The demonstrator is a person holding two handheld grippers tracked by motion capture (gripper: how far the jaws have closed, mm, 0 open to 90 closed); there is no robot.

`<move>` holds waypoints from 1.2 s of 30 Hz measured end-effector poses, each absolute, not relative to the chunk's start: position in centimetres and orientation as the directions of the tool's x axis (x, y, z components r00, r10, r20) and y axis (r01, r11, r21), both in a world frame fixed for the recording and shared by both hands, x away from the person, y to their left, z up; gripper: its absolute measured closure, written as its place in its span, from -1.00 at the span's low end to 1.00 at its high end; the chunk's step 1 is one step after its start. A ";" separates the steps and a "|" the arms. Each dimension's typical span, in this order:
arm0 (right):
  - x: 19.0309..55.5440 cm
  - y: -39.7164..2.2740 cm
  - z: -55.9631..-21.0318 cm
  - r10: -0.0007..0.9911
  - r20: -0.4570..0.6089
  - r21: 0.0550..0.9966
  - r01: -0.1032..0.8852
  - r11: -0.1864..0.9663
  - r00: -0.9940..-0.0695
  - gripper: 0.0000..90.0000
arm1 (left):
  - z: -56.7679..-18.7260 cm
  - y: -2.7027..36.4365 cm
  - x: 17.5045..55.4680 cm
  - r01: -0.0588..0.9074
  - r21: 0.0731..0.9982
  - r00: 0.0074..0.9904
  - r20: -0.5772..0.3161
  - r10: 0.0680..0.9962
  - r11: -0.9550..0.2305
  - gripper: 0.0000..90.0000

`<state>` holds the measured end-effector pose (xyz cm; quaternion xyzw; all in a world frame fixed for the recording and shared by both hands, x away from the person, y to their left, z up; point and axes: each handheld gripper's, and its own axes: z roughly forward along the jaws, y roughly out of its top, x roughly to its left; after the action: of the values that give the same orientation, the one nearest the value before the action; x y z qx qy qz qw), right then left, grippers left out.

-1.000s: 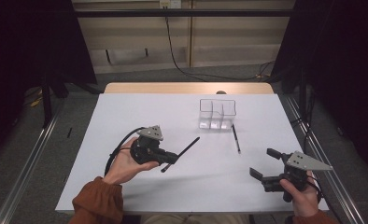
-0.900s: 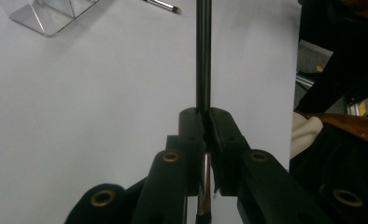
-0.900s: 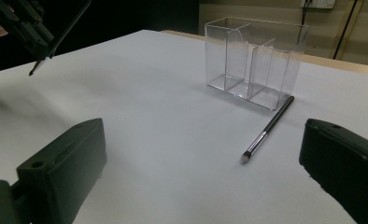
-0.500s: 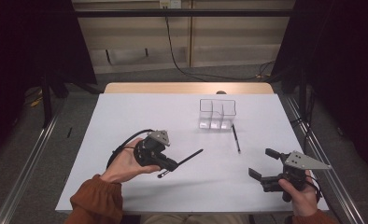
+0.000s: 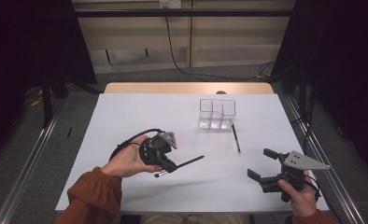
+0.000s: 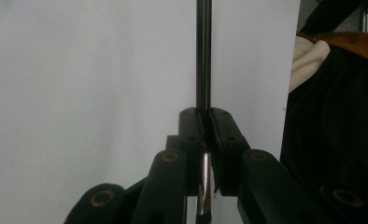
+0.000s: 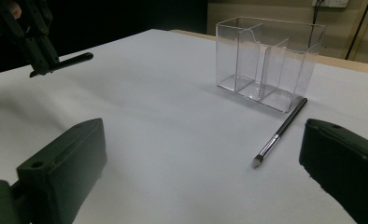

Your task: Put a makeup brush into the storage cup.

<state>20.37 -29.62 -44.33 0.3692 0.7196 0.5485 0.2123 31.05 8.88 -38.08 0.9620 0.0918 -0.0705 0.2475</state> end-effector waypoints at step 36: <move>23.7 -24.6 -41.2 0.660 0.022 0.948 0.226 0.226 -0.751 -0.97 | -38.0 8.2 30.7 0.152 0.408 0.983 -0.159 0.094 -0.900 0.87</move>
<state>23.74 -24.60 -41.25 0.2924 0.7576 0.5491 0.1977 30.72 8.17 -38.02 0.9724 0.0631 -0.0677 0.2141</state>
